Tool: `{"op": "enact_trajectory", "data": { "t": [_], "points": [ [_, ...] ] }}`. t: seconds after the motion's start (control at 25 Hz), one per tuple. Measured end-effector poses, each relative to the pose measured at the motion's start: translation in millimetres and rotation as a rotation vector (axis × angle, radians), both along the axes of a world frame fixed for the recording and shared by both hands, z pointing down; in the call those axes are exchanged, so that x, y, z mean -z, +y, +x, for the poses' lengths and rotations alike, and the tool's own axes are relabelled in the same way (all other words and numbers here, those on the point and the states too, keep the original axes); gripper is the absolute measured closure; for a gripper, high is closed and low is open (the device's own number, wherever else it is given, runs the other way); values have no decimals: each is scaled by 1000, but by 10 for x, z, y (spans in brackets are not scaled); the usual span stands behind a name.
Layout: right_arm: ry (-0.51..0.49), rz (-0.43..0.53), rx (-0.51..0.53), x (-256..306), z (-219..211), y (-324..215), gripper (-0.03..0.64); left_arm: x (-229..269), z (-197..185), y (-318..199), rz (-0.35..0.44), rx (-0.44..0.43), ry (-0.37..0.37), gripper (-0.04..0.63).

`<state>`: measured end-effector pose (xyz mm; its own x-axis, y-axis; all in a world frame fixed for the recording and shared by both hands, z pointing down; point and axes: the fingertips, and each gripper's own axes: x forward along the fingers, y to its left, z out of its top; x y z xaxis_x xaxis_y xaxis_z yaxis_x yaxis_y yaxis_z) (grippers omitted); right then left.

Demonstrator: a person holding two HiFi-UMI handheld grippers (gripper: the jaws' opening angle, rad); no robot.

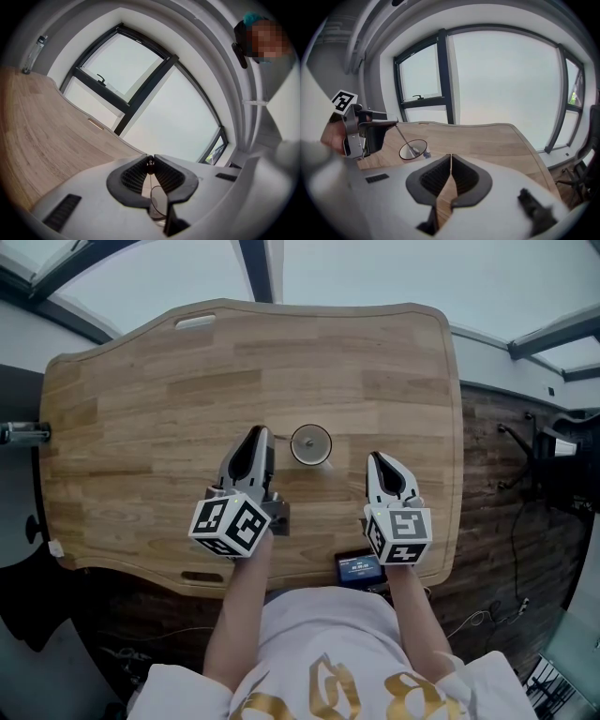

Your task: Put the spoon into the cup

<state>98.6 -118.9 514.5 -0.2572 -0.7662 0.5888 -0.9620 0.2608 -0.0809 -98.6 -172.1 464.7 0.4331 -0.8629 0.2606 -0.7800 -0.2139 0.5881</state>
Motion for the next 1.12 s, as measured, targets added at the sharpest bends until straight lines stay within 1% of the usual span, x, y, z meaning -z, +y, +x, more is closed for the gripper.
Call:
{"op": "enact_trajectory", "data": {
  "t": [0.4, 0.72, 1.12],
  "points": [
    [-1, -18, -9, -89, 46, 9, 584, -68, 71, -24, -10, -13, -3, 543],
    [4, -12, -10, -102, 48, -16, 584, -102, 106, -31, -9, -15, -3, 543],
    [0, -21, -8, -161, 61, -45, 584, -195, 215, -30, -8, -48, -56, 542]
  ]
}}
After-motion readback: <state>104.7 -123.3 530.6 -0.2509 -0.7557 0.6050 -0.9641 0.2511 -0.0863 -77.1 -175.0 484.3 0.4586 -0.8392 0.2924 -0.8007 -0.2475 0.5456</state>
